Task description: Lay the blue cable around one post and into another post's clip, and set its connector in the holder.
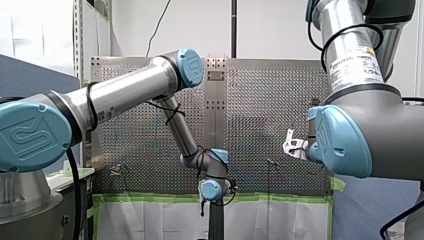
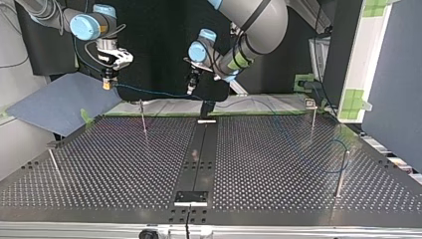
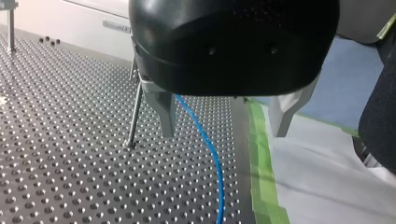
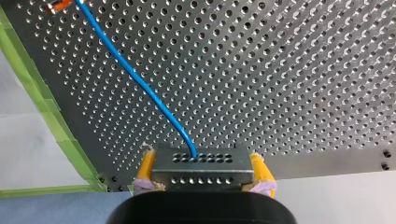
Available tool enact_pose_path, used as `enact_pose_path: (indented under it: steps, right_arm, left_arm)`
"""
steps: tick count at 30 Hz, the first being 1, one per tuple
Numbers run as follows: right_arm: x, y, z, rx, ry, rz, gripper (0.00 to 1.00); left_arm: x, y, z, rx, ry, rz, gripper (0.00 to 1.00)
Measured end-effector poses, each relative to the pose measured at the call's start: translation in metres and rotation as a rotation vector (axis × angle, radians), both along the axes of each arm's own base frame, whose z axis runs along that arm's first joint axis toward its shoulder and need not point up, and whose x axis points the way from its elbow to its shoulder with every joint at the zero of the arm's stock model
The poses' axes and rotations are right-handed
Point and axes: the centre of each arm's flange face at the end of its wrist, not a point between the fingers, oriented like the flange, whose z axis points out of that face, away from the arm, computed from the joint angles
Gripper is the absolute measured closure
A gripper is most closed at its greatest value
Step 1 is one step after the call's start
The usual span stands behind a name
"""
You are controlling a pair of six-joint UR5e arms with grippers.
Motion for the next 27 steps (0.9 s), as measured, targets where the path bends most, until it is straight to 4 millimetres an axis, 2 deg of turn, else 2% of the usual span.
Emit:
enact_pose_path:
  steps: [10,16,27]
  right_arm:
    - [0.002,0.001,0.0,0.0,0.0,0.005,1.0]
    - [0.006,0.002,0.0,-0.001,0.001,0.012,1.0]
    - [0.012,0.006,0.0,-0.001,0.0,0.026,1.0]
  left_arm:
    - [0.011,0.008,-0.003,0.008,0.008,0.025,0.0]
    - [0.018,0.007,-0.013,0.03,0.021,0.049,0.0]
    - [0.047,-0.002,0.003,0.02,-0.002,0.079,0.0]
